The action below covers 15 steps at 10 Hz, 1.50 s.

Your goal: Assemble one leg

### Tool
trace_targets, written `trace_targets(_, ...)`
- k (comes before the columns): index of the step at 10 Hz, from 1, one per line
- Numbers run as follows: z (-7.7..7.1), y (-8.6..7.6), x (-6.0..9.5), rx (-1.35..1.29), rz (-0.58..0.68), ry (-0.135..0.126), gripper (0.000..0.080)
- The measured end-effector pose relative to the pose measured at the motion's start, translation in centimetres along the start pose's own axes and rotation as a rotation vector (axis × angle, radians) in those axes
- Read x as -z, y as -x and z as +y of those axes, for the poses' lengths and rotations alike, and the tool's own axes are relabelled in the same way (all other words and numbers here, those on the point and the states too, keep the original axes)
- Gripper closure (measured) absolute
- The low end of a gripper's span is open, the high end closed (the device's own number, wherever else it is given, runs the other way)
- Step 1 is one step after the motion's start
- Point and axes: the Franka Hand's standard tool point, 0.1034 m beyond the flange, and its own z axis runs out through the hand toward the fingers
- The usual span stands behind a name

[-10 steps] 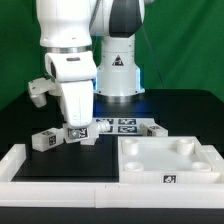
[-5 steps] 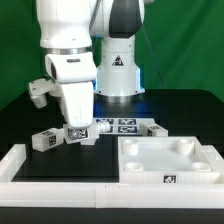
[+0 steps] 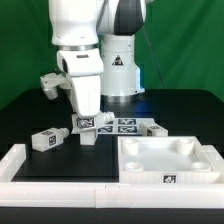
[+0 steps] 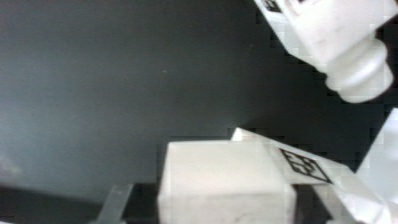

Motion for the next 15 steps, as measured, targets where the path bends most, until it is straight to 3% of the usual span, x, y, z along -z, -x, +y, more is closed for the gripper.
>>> trace_targets(4, -0.4, -0.6, 0.4, -0.004, -0.001, 0.003, 0.0514)
trace_targets(6, -1.2, -3.0, 0.6, -0.009, 0.005, 0.003, 0.0514)
trace_targets(8, -2.3, -5.8, -1.0, -0.016, 0.019, 0.010, 0.0514)
trace_targets(10, -2.6, -7.4, -2.9, -0.029, 0.038, 0.011, 0.0514)
trace_targets(12, -3.2, -7.3, -4.2, -0.039, 0.051, -0.005, 0.0514)
trace_targets(15, -3.6, -6.2, -4.4, -0.070, 0.055, -0.008, 0.0514)
